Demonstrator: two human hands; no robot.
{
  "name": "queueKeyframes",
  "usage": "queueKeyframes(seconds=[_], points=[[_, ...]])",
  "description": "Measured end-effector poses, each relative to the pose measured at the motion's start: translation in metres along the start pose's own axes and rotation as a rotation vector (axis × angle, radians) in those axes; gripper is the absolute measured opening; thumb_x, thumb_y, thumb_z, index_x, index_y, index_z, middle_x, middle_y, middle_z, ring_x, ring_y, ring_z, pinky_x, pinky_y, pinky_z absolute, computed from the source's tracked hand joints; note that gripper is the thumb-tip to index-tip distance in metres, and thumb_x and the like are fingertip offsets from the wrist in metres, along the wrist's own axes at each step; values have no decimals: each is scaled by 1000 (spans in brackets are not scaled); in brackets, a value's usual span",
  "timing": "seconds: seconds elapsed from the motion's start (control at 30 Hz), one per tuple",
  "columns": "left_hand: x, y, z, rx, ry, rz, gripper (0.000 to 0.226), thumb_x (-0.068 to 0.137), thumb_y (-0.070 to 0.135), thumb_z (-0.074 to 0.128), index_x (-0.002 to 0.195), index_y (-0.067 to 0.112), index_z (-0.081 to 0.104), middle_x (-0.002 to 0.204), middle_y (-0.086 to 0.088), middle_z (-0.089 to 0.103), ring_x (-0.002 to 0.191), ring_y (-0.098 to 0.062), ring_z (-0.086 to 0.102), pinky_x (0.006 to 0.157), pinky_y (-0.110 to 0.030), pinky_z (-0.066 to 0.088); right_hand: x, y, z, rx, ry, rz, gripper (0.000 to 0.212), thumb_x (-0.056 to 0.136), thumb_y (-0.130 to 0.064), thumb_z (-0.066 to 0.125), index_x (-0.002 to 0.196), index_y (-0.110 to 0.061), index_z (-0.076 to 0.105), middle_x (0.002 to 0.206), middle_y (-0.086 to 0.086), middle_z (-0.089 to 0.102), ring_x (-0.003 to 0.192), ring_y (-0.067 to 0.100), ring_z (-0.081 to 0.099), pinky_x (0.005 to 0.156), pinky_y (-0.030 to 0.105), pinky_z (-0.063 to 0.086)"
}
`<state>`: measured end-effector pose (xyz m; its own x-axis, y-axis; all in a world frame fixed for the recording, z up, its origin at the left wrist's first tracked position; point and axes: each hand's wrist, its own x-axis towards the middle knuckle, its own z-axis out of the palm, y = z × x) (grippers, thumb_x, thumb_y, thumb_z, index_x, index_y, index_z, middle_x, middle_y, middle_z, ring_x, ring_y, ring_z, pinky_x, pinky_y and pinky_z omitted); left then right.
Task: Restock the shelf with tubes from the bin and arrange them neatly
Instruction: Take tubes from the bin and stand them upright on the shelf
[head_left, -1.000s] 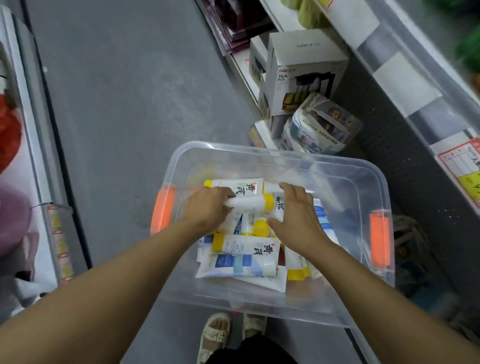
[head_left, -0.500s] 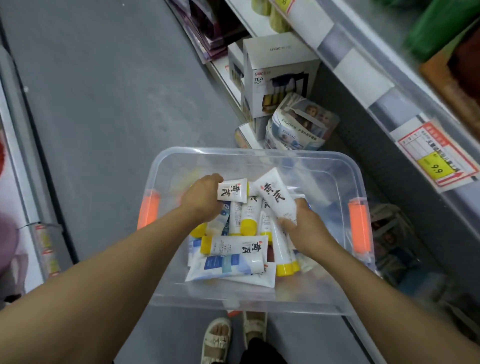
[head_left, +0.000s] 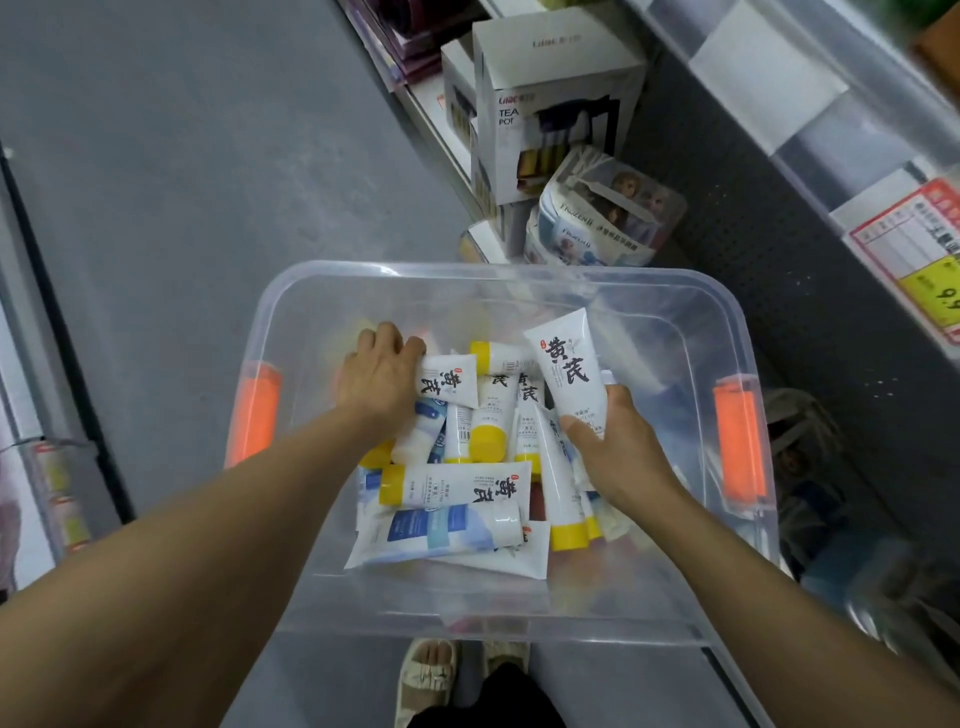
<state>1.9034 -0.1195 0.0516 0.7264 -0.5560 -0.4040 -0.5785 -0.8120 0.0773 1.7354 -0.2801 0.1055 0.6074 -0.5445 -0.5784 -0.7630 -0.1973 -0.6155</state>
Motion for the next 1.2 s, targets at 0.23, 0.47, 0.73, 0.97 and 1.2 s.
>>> queueKeyframes(seconds=[0.23, 0.47, 0.73, 0.97, 1.2], points=[[-16, -11, -2, 15, 66, 68, 29, 88, 27, 53, 114, 19, 42, 105, -6, 60, 97, -29, 56, 91, -39, 35, -5, -8, -5, 30, 9, 6, 40, 94, -23, 52, 128, -8, 36, 126, 8, 54, 92, 13, 46, 73, 23, 34], [-46, 18, -56, -463, -59, -30, 32, 92, 32, 51, 120, 22, 41, 110, -9, 55, 86, -25, 57, 78, -40, 50, -40, -31, -23, 85, 48, 4, 40, 94, -22, 52, 127, -8, 35, 111, 1, 50, 92, 16, 51, 65, 26, 42], [-105, 36, -158, -1000, -201, -58, 35, 88, 8, 54, 121, 15, 45, 105, -11, 59, 80, -21, 56, 56, -28, 45, -113, -78, -57, 91, 205, -45, 39, 90, -28, 54, 122, -13, 37, 113, 6, 55, 91, 22, 57, 74, 36, 51], [-163, 44, -247, -932, -78, 96, 47, 85, -2, 52, 127, 14, 37, 103, -9, 48, 74, -16, 46, 50, -26, 40, -192, -123, -96, 170, 366, -172, 31, 92, -22, 52, 118, -10, 39, 107, 3, 51, 86, 19, 51, 63, 30, 43], [-221, 69, -321, -790, 123, 283, 53, 86, 3, 57, 132, 14, 33, 117, -11, 52, 96, -26, 51, 73, -33, 47, -270, -162, -140, 290, 533, -303, 38, 90, -12, 57, 123, -7, 38, 115, 5, 52, 94, 16, 49, 73, 26, 38]])
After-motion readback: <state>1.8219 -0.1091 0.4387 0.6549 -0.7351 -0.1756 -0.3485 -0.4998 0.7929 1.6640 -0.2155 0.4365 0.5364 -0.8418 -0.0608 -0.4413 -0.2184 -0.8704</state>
